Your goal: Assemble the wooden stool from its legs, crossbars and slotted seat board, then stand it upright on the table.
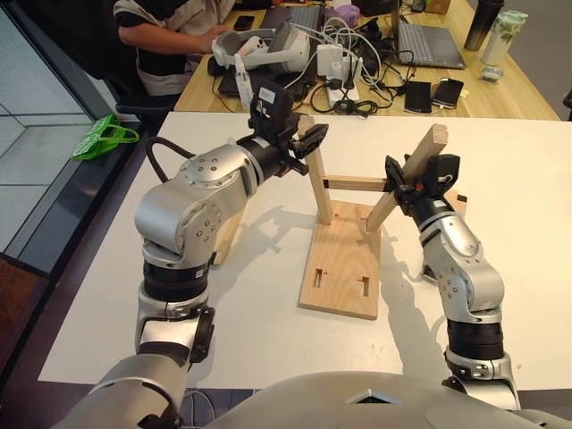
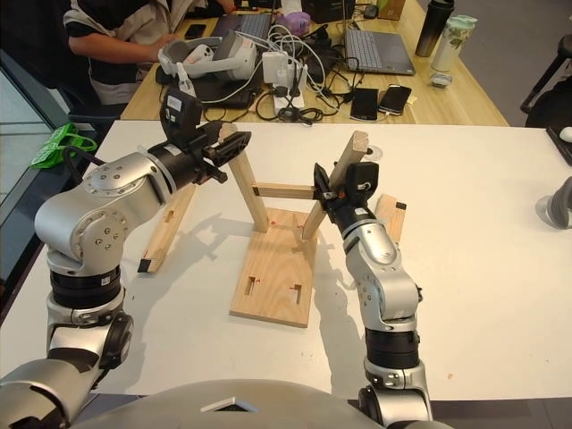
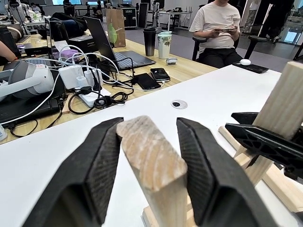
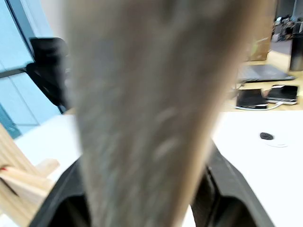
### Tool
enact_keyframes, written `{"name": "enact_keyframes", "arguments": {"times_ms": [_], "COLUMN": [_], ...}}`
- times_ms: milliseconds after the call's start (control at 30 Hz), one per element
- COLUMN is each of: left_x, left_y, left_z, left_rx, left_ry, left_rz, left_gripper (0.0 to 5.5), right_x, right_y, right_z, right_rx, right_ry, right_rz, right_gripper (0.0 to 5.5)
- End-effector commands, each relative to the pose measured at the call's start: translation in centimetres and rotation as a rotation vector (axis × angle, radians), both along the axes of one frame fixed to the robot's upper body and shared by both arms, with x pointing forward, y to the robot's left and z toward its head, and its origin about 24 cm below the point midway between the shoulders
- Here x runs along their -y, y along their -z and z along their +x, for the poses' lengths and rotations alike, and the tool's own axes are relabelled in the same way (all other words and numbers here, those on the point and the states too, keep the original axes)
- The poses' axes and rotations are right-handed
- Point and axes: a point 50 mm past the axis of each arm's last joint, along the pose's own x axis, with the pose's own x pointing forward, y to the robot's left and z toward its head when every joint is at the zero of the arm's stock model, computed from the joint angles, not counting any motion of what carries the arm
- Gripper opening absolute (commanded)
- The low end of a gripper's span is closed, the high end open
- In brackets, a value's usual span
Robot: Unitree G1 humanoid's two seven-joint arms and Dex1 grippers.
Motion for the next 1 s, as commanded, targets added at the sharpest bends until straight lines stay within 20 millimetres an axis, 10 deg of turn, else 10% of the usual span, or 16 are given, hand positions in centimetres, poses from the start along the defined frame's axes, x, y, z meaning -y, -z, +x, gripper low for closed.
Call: {"name": "enact_keyframes", "arguments": {"times_ms": [33,267,667,1000], "left_x": [0.1,0.0,0.1,-0.1], "left_y": [2.1,2.0,2.1,1.6], "left_z": [0.0,0.1,0.1,0.5], "left_rx": [-0.109,-0.104,-0.101,-0.102], "left_ry": [-0.001,-0.012,-0.008,-0.018], "left_rz": [0.027,0.024,0.035,-0.008], "left_gripper": [1.78,1.76,1.73,1.72], "right_x": [0.1,0.8,0.2,0.1], "right_y": [-1.9,-2.6,5.4,1.5], "right_z": [0.4,0.5,-1.5,0.1], "right_rx": [0.076,0.104,-0.193,-0.165], "right_ry": [-0.036,-0.019,-0.198,-0.042], "right_rz": [0.049,0.031,-0.593,0.287], "right_gripper": [2.03,2.03,2.03,2.30]}}
